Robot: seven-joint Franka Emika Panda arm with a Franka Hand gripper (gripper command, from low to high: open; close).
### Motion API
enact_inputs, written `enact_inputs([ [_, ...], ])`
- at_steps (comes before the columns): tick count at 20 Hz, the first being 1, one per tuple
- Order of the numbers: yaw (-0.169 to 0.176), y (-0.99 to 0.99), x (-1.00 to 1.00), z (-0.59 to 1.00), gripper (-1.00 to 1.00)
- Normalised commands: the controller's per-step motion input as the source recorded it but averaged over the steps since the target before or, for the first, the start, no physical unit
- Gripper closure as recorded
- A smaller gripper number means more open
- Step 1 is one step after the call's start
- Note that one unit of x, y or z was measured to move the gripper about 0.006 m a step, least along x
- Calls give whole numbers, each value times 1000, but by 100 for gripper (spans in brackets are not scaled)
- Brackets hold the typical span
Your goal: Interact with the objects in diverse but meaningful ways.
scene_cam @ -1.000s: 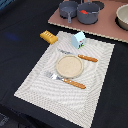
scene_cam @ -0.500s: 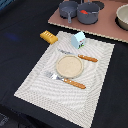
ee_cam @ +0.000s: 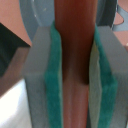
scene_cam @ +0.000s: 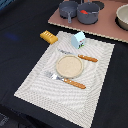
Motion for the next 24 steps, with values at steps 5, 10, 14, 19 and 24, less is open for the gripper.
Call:
enact_inputs([
  [5, 0, 73, 0, -302, 100],
  [10, 0, 42, 0, -292, 100],
  [14, 0, 39, 0, -304, 100],
  [19, 0, 10, 0, -281, 100],
  [24, 0, 0, -54, -217, -100],
])
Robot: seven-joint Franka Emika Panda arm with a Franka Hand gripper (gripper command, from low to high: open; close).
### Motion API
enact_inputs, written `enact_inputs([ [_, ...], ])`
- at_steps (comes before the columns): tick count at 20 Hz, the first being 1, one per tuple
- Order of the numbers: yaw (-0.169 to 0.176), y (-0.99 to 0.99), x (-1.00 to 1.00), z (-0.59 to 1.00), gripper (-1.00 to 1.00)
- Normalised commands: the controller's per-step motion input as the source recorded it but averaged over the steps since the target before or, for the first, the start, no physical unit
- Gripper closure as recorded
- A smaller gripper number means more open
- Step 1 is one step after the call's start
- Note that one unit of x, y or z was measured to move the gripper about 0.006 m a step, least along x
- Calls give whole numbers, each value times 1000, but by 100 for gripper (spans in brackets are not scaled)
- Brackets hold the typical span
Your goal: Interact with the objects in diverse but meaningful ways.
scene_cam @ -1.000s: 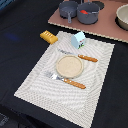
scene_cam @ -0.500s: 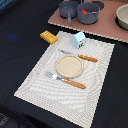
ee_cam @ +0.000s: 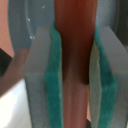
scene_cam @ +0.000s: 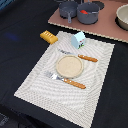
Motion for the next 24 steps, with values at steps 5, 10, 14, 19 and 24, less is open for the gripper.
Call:
enact_inputs([
  [5, 0, 0, -144, -160, -100],
  [10, 0, 0, -119, -117, -100],
  [14, 0, 0, -79, -33, -100],
  [19, -79, -253, -127, 285, -100],
  [24, -147, -587, -286, 218, -100],
])
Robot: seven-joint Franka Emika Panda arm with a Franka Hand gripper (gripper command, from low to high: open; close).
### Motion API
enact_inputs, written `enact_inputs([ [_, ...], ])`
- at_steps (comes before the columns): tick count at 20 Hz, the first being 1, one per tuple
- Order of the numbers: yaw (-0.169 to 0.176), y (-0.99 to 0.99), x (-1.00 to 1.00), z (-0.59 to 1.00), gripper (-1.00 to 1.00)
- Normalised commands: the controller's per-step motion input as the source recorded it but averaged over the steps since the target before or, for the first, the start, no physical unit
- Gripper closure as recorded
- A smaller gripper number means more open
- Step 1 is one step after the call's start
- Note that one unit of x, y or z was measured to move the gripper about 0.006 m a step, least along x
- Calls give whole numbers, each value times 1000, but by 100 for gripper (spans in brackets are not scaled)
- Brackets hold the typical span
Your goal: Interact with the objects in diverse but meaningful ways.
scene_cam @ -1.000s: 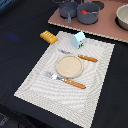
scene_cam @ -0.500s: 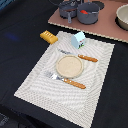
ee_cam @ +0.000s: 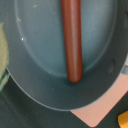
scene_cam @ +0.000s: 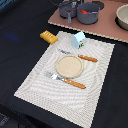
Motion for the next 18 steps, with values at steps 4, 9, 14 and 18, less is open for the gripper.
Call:
enact_inputs([
  [4, -147, -619, -448, 21, -100],
  [9, -140, -627, -472, -37, -100],
  [14, -119, -710, -405, -66, -100],
  [18, -94, -825, -179, 0, -100],
])
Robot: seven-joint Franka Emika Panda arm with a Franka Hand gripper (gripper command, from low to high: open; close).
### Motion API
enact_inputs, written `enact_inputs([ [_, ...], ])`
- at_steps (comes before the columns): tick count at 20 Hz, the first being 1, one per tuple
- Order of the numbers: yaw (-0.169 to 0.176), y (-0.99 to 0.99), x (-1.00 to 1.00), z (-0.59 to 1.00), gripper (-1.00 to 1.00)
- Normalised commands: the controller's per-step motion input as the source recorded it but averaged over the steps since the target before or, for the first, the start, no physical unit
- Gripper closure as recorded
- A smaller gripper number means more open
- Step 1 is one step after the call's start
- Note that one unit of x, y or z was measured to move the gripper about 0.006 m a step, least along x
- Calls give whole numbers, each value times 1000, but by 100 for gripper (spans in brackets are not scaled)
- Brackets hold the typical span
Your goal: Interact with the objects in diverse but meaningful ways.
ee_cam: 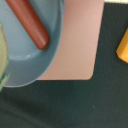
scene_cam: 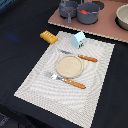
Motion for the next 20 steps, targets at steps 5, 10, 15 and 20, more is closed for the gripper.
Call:
enact_inputs([
  [5, -87, -846, -71, 2, -100],
  [10, -86, -836, -55, 0, -100],
  [15, -91, -763, -52, -46, -100],
  [20, -89, -542, -207, -227, -100],
])
